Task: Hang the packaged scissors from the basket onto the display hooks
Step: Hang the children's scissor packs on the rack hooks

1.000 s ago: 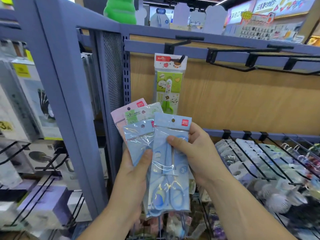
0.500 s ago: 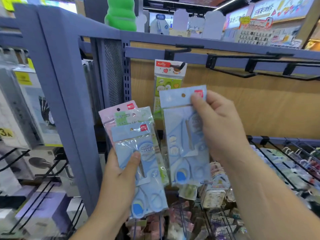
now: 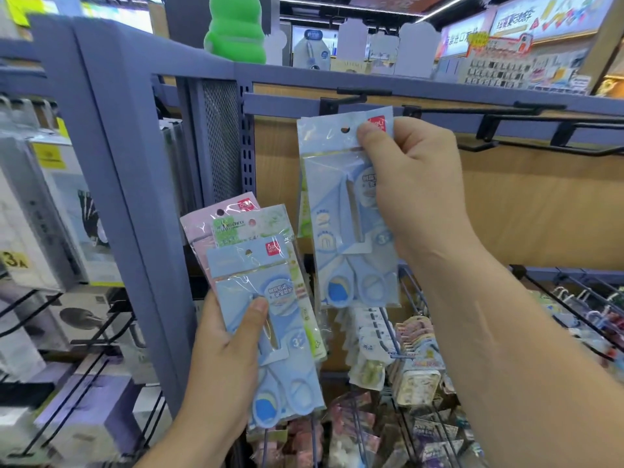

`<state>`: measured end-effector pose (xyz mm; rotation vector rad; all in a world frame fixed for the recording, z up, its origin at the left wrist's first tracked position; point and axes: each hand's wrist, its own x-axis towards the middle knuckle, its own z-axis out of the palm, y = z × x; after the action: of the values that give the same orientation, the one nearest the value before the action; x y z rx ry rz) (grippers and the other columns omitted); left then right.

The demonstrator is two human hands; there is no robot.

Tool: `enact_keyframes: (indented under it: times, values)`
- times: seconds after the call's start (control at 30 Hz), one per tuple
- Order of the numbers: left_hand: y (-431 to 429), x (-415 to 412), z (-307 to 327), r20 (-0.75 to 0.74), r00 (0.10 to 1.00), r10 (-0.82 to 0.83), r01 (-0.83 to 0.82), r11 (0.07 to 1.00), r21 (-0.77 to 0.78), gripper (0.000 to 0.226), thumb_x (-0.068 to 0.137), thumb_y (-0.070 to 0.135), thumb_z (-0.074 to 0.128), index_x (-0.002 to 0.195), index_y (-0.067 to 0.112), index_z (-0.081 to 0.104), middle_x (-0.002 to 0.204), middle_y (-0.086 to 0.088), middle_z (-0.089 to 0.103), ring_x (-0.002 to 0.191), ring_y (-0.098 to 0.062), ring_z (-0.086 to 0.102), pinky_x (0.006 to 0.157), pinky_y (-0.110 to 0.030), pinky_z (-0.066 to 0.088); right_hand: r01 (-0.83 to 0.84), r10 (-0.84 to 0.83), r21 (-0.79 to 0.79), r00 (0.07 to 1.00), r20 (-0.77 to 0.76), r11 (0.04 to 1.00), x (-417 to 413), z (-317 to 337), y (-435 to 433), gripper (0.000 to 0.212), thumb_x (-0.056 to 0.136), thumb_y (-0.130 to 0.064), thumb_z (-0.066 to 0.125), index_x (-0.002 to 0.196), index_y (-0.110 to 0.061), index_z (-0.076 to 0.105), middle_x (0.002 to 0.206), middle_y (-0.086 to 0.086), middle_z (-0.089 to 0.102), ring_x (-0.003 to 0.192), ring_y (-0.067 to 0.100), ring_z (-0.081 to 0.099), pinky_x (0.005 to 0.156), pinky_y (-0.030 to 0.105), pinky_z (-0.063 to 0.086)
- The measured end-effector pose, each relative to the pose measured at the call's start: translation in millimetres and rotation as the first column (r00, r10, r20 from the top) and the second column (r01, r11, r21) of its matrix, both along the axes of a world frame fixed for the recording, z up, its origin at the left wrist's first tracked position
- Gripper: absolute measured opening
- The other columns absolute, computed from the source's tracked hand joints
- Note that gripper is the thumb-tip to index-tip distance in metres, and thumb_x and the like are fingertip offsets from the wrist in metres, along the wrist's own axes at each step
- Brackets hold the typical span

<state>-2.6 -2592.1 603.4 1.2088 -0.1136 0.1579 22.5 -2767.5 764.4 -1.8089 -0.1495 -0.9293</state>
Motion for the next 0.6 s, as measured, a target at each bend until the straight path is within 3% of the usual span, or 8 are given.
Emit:
enact_keyframes:
  times: [0.1, 0.2, 0.3, 0.47, 0.6]
  values:
    - [2, -2, -2, -0.012, 1.0, 0.005, -0.005, 1.0, -0.011, 0.035, 0.087, 0.033, 0.062, 0.122, 0.037, 0.065, 0.116, 0.008, 0.079, 0.104, -0.018, 0.077, 0.087, -0.045, 0.058, 0.019, -0.019, 0.029, 1.0, 0.01, 0.999, 1, -1, -1, 0.034, 0.105, -0.026, 0.059, 0.087, 0.002, 0.071, 0.076, 0.008, 0.073, 0.075, 0.033, 0.071, 0.065, 0.049, 0.058]
    - [4, -3, -3, -0.009, 1.0, 0.01, -0.011, 1.0, -0.016, 0.037, 0.086, 0.034, 0.062, 0.123, 0.036, 0.064, 0.115, 0.008, 0.079, 0.102, -0.016, 0.078, 0.079, -0.038, 0.063, 0.036, -0.037, 0.038, 0.999, 0.016, 0.999, 5, -3, -5, 0.038, 0.104, -0.028, 0.059, 0.089, 0.006, 0.068, 0.081, 0.016, 0.073, 0.075, 0.03, 0.07, 0.066, 0.052, 0.058]
    - [6, -5, -4, -0.006, 1.0, 0.014, -0.014, 1.0, -0.017, 0.04, 0.085, 0.035, 0.062, 0.125, 0.034, 0.063, 0.116, 0.008, 0.079, 0.103, -0.017, 0.077, 0.079, -0.04, 0.062, 0.047, -0.047, 0.029, 0.999, 0.008, 0.998, 16, -6, -7, 0.039, 0.103, -0.026, 0.06, 0.083, 0.007, 0.065, 0.07, 0.009, 0.067, 0.066, 0.021, 0.062, 0.06, 0.043, 0.054]
    - [6, -8, -2, -0.005, 1.0, 0.014, -0.014, 1.0, -0.025, 0.041, 0.085, 0.033, 0.063, 0.126, 0.031, 0.062, 0.116, 0.007, 0.079, 0.103, -0.018, 0.077, 0.08, -0.04, 0.065, 0.088, -0.086, 0.002, 0.984, -0.157, 0.996, 56, -10, -18, 0.042, 0.101, -0.04, 0.061, 0.077, -0.006, 0.067, 0.078, 0.005, 0.075, 0.075, 0.027, 0.073, 0.069, 0.051, 0.06]
    - [6, -11, 0, -0.002, 1.0, 0.018, -0.018, 1.0, -0.007, 0.04, 0.085, 0.034, 0.064, 0.125, 0.033, 0.062, 0.116, 0.008, 0.079, 0.104, -0.018, 0.077, 0.088, -0.047, 0.058, 0.15, -0.166, -0.081, 0.949, -0.269, 0.985, 76, -12, -19, 0.04, 0.103, -0.044, 0.059, 0.073, -0.019, 0.063, 0.079, -0.002, 0.071, 0.074, 0.02, 0.066, 0.067, 0.041, 0.054]
